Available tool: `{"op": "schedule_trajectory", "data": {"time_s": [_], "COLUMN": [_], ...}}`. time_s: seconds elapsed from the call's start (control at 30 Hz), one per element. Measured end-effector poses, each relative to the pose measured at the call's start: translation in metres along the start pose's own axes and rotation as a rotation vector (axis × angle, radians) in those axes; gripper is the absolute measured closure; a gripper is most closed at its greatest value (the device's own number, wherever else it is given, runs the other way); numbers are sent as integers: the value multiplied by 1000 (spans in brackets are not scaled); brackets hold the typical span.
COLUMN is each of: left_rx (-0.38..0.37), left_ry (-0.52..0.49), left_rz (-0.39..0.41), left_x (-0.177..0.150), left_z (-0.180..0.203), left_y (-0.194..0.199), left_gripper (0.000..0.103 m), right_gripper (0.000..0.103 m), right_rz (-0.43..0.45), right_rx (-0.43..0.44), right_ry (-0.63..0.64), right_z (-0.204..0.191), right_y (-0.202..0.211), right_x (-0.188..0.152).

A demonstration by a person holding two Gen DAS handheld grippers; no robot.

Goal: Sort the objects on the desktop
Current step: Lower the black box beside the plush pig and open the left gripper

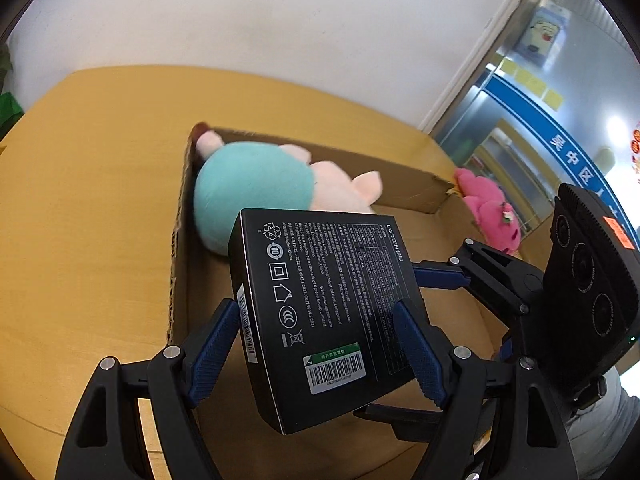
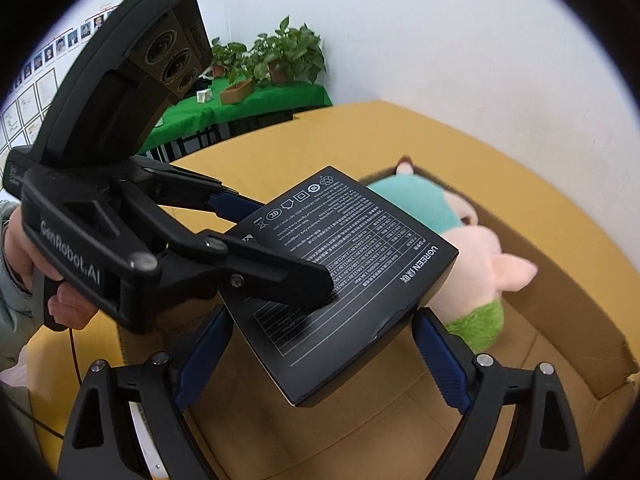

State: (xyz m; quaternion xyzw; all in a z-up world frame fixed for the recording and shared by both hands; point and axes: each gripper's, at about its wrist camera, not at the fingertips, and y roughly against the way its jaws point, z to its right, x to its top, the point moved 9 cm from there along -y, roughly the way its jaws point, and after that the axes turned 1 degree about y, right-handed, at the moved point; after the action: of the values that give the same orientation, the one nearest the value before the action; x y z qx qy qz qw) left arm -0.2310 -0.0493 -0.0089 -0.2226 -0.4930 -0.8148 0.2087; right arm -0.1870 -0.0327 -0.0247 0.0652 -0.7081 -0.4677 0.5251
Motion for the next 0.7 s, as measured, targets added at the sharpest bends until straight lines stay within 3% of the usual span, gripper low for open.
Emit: {"op": "schedule_trajectory", "data": {"time_s": [0.23, 0.43, 0.53, 0.7], "left_rx": [137, 252, 288, 309], "left_ry": [10, 6, -11, -4], "left_rz": [-95, -124, -142, -133], "left_x": [-4, -5, -8, -9], "left_z": [-15, -23, -22, -21], "left_y": [-21, -27, -30, -26], "left_gripper": [21, 22, 21, 21], "right_gripper": [13, 14, 14, 20], "right_rz": [-92, -138, -195, -189], "right_rx": [88, 75, 66, 91], "right_ry": [-73, -70, -72, -142], "right_z": [10, 9, 9, 13], "right_y": [-28, -38, -47, -52], "right_x": [-12, -20, -33, -41]}}
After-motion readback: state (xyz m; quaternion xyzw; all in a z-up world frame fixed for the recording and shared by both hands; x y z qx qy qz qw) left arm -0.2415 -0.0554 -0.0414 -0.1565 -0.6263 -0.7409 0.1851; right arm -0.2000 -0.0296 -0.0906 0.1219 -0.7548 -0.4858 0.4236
